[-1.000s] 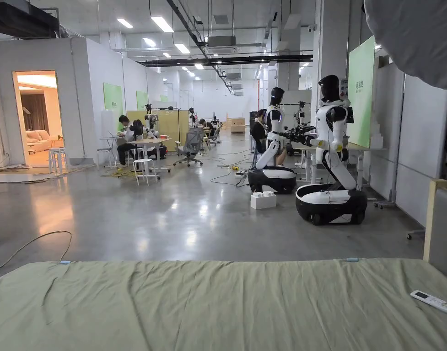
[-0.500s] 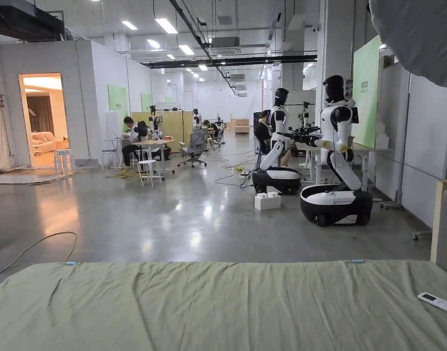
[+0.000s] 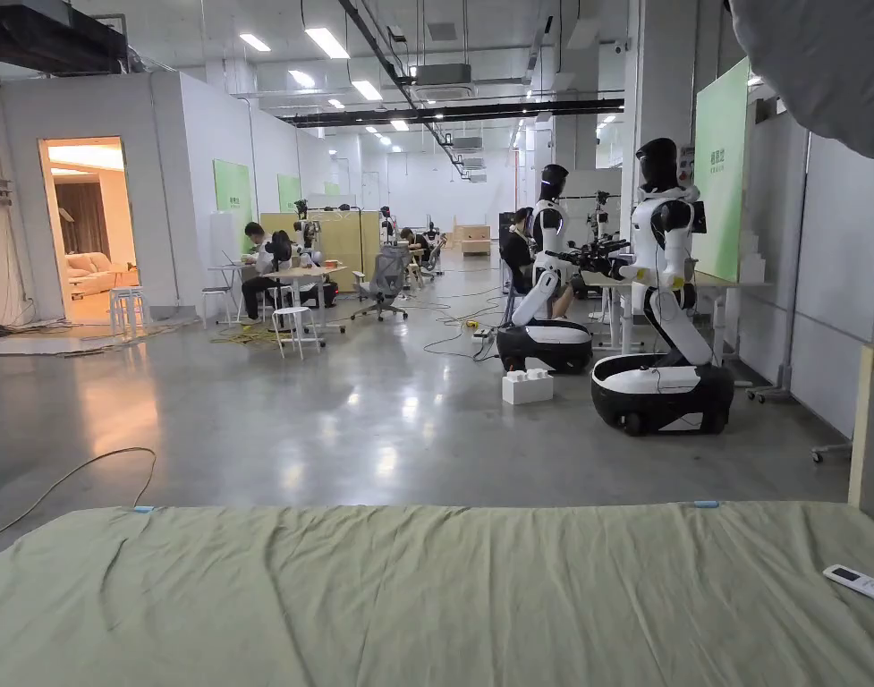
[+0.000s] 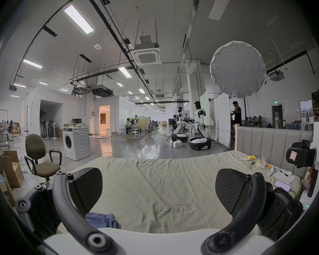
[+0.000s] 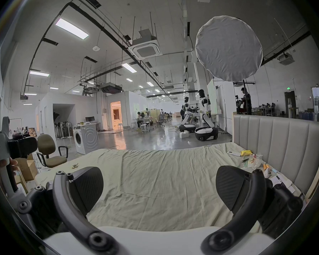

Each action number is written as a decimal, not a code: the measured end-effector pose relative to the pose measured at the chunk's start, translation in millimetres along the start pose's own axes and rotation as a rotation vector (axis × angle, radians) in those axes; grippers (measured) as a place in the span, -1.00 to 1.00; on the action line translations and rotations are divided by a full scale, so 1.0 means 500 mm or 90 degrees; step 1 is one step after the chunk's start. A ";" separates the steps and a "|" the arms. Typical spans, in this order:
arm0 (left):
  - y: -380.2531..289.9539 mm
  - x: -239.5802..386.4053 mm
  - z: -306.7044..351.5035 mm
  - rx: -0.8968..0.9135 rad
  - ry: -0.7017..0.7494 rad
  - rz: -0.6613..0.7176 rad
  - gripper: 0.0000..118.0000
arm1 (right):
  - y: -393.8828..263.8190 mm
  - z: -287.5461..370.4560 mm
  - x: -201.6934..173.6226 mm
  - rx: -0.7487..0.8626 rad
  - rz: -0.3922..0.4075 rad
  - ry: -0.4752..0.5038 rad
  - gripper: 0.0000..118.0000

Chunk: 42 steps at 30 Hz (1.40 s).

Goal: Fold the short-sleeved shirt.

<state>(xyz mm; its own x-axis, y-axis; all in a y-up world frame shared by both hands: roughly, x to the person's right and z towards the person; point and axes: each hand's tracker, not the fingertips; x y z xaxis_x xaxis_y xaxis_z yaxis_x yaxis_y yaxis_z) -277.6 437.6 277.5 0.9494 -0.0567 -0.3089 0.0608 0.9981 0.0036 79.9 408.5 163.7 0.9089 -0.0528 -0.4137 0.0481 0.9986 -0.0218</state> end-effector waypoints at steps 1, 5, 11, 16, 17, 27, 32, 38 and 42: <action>0.001 -0.004 0.001 0.000 -0.001 0.001 1.00 | 0.000 0.000 0.000 0.001 0.000 0.001 1.00; 0.000 -0.012 0.004 0.008 -0.025 0.011 1.00 | -0.001 0.000 -0.003 -0.003 0.015 -0.004 1.00; 0.006 -0.015 -0.003 0.003 -0.032 0.003 1.00 | -0.007 -0.002 -0.012 -0.011 0.044 -0.009 1.00; 0.006 0.004 -0.002 -0.003 -0.038 0.001 1.00 | -0.008 -0.004 -0.011 -0.020 0.032 -0.005 1.00; 0.005 0.004 -0.003 -0.004 -0.037 0.001 1.00 | -0.008 -0.003 -0.009 -0.019 0.030 -0.005 1.00; 0.003 0.006 -0.002 -0.012 -0.032 0.012 1.00 | -0.004 -0.001 -0.004 -0.020 0.021 -0.010 1.00; 0.004 0.006 0.005 -0.001 -0.031 0.009 1.00 | 0.004 -0.001 0.000 -0.019 0.002 -0.018 1.00; 0.006 0.003 0.005 -0.006 -0.028 0.015 1.00 | 0.024 -0.001 0.017 -0.033 -0.141 -0.025 1.00; 0.009 0.002 0.003 -0.005 -0.026 0.021 1.00 | 0.058 -0.004 0.012 -0.079 -0.180 -0.078 1.00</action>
<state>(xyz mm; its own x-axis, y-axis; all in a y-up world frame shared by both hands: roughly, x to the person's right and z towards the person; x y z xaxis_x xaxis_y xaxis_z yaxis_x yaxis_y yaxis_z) -276.0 442.1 278.9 0.9627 -0.0244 -0.2696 0.0267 0.9996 0.0052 86.0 437.3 158.9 0.9101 -0.3202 -0.2632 0.2617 0.9363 -0.2343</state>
